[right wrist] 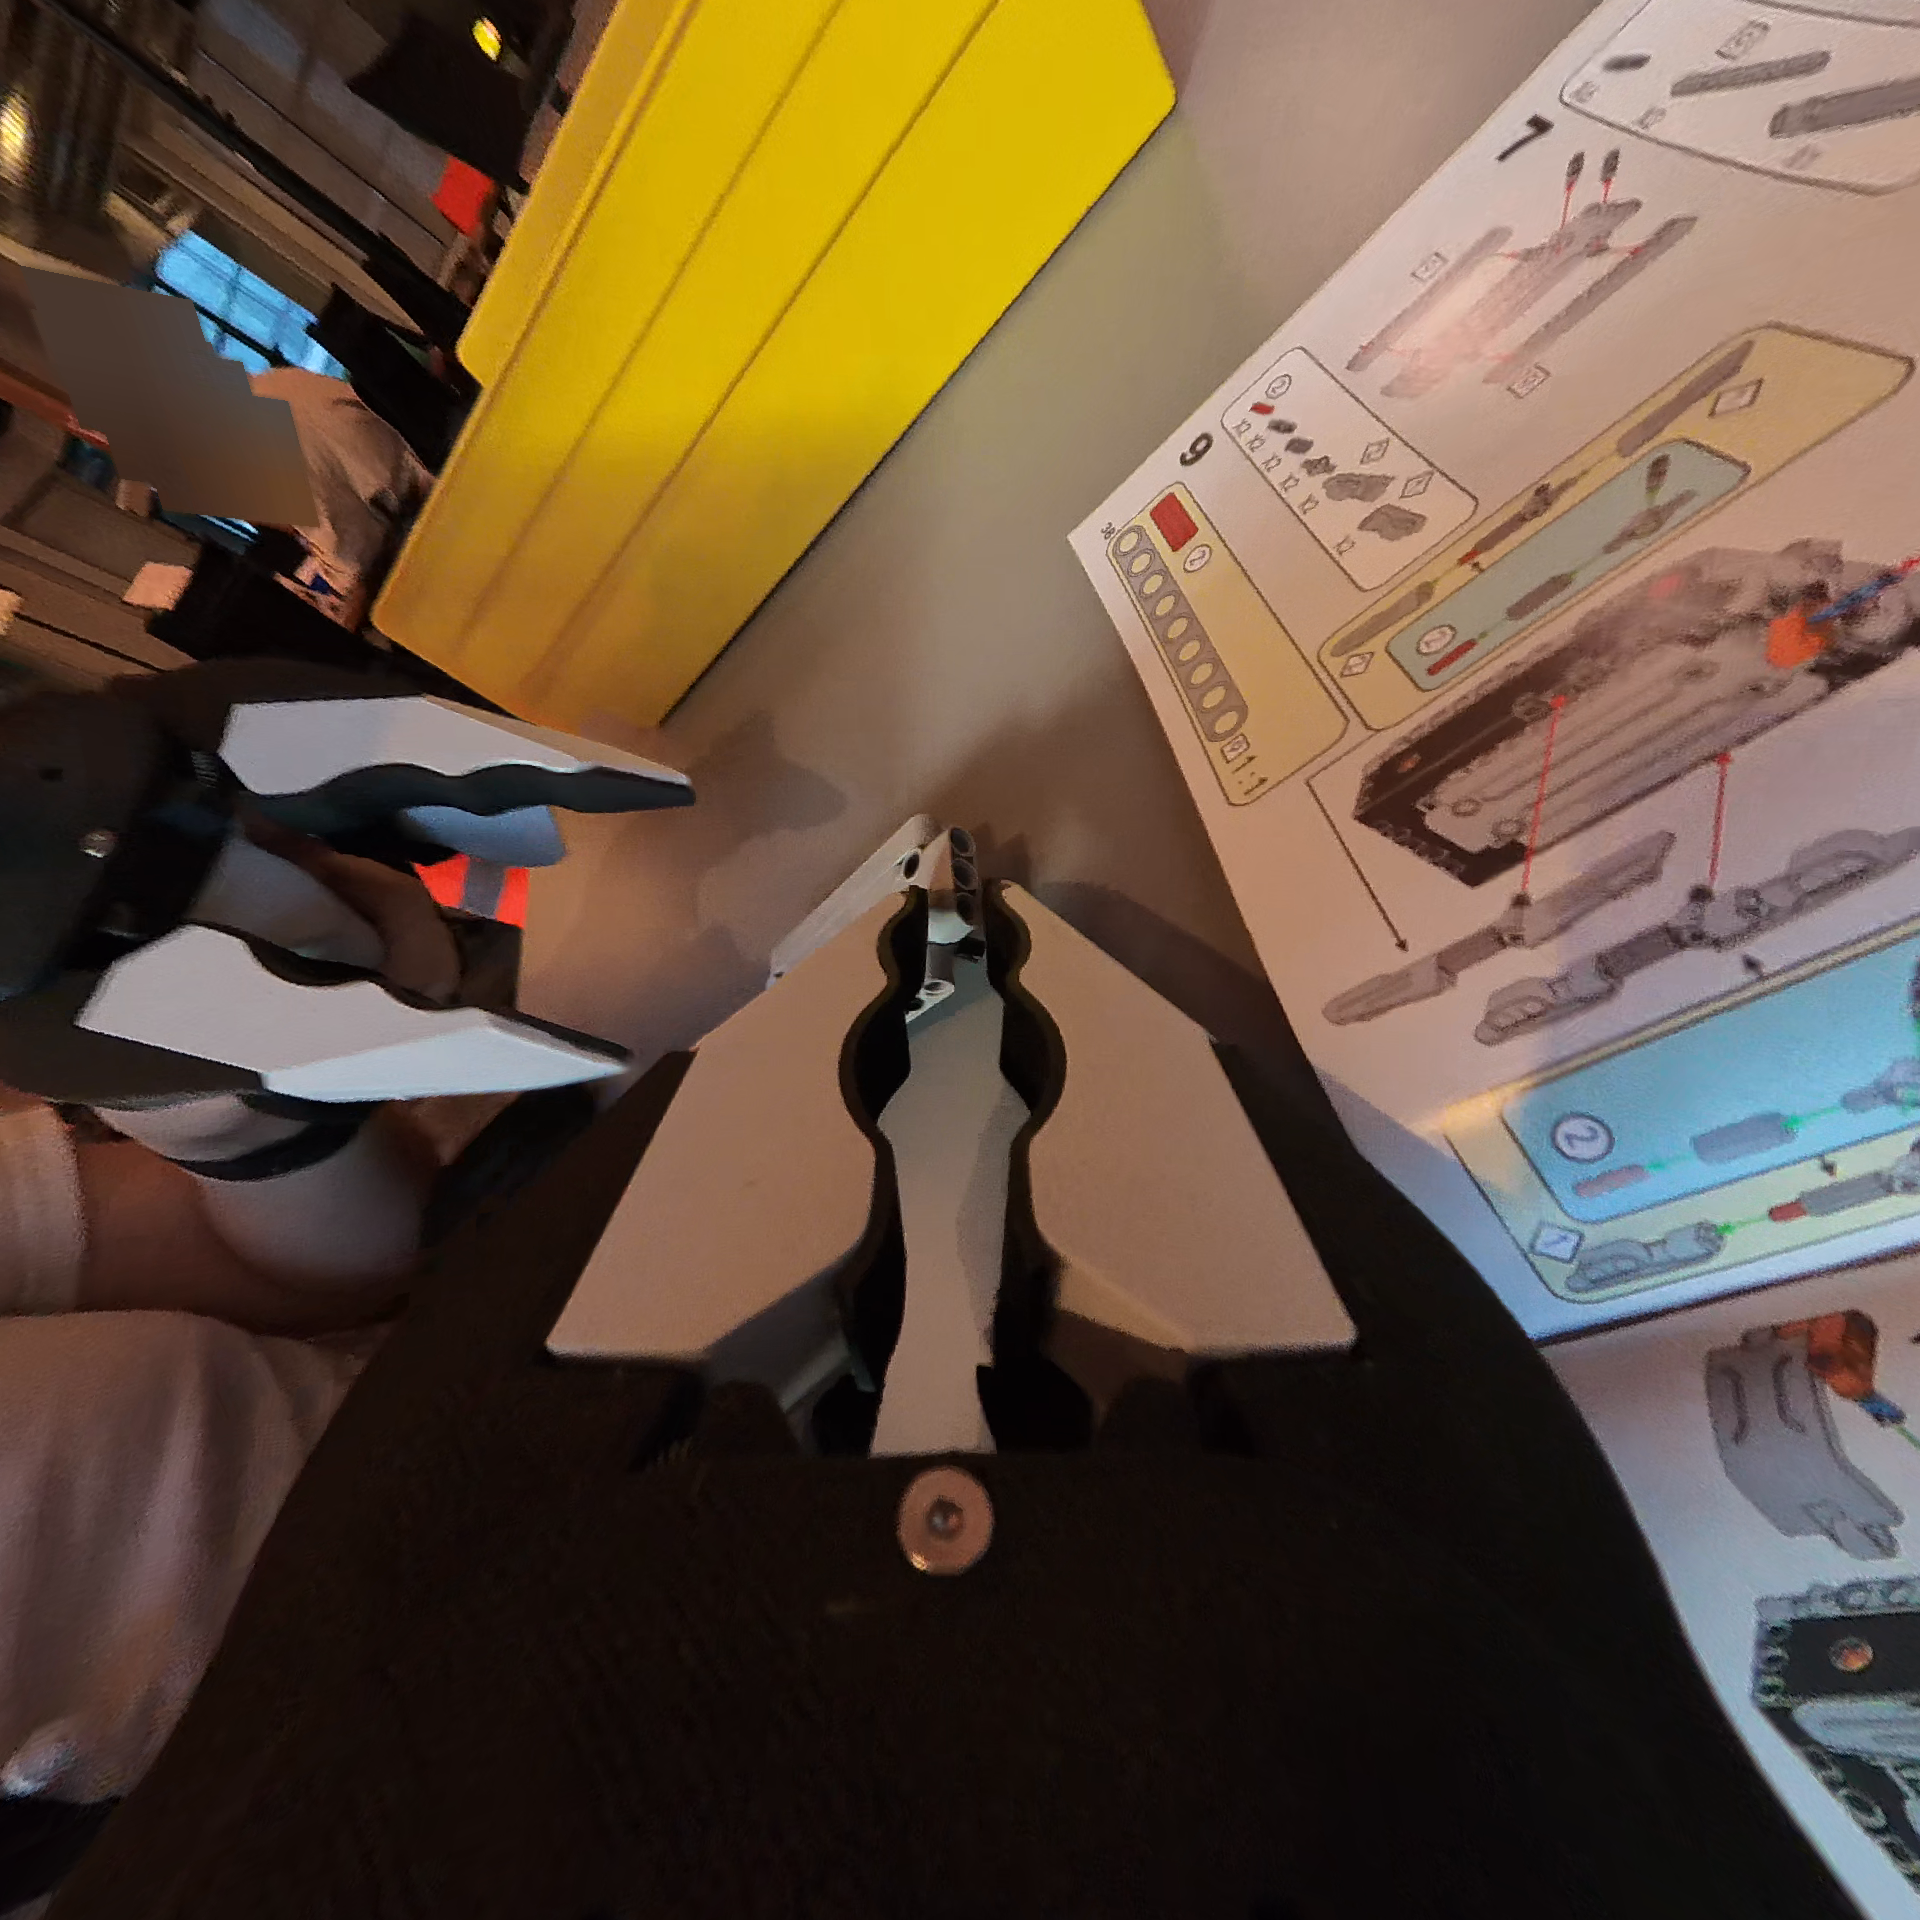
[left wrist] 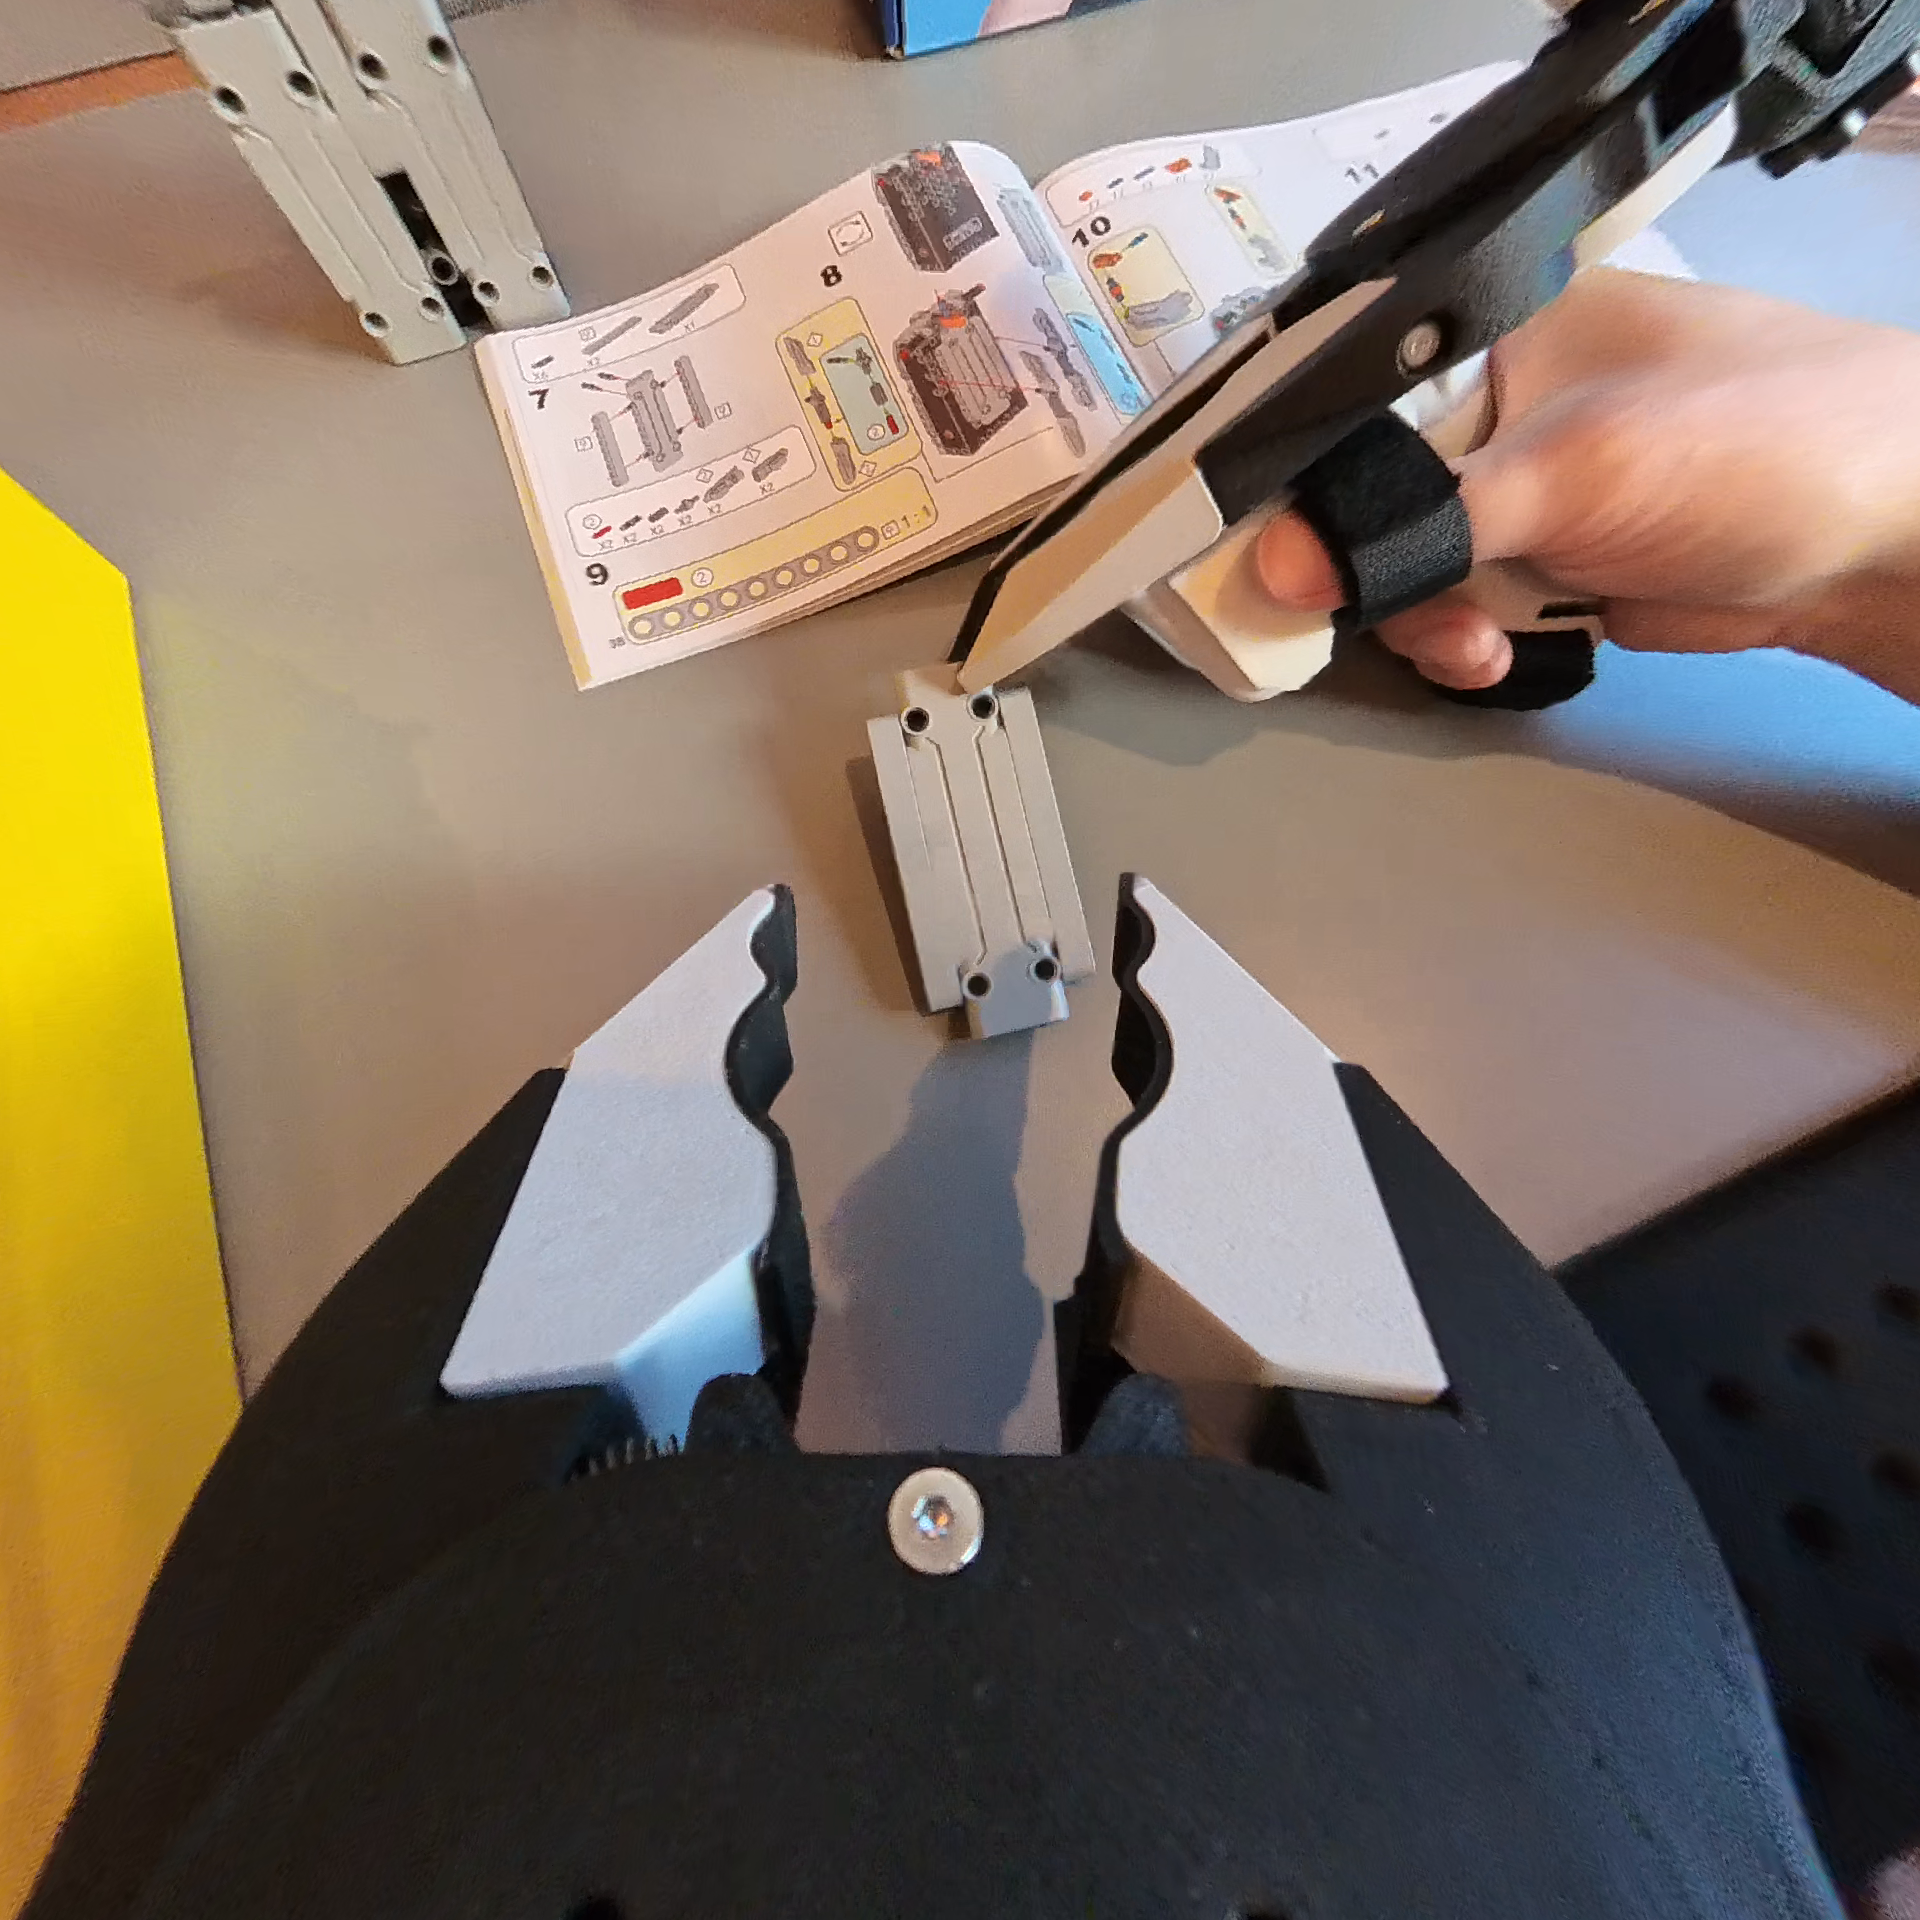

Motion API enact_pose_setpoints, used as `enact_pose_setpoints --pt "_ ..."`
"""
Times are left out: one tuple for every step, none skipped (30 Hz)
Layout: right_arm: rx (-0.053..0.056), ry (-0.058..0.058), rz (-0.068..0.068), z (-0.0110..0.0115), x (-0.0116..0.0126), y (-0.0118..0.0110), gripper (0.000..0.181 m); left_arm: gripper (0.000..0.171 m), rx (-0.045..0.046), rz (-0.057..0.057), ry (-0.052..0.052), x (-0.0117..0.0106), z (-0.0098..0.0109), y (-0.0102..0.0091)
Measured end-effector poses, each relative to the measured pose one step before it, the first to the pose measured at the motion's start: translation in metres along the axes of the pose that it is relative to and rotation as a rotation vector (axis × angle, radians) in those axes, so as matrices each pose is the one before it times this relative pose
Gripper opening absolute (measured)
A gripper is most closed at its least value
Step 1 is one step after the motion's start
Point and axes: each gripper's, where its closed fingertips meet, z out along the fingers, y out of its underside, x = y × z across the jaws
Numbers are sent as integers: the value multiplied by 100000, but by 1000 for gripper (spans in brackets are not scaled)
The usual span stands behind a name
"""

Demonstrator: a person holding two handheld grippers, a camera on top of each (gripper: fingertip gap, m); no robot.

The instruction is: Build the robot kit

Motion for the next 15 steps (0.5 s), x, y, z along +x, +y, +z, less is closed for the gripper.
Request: enact_pose_setpoints --pt "-1165 2269 -3411 114 130 42 13 59 540 -670 151 -189 -446 -14" --pt "-1290 3747 -3086 67 357 56 14 58 723 -722 80 -217 -395 -52" --pt "-551 3028 -2828 68 255 -16 16 57 824 -823 161 -213 -337 -77" --pt "-143 1097 -2610 62 -34 -39 19 57 626 -799 139 -232 -282 -62" --pt "-134 400 -2204 -4 -124 0 22 57 418 -802 -75 -268 -259 -69" --pt "768 161 -2214 -177 -197 -135 23 57 705 -789 -55 -257 -305 -136" --pt "2855 597 -2988 -474 -236 -421 23 56 1178 -803 207 -203 -366 -233" --pt "3816 1281 -3813 -808 -235 -591 22 56 1630 -818 481 -123 -440 -332" --pt "4809 1848 -5208 -1151 -267 -791 22 55 1907 -658 545 -83 -531 -395" --pt "5477 3267 -6799 -1459 -119 -994 21 55 2222 -311 121 -140 -611 -437" --pt "4773 5016 -7657 -1683 176 -1056 21 54 2478 149 -770 -280 -689 -481" --pt "4187 6318 -8051 -1808 518 -1112 21 54 2434 473 -1724 -458 -730 -482" --pt "4134 7134 -7488 -1794 853 -1150 21 54 2232 801 -1964 -521 -777 -496" --pt "3724 6915 -5432 -1674 1046 -1016 21 53 2245 1055 -1894 -563 -785 -520" --pt "3007 5068 -2255 -1513 951 -705 21 53 2174 993 -2095 -644 -788 -503"
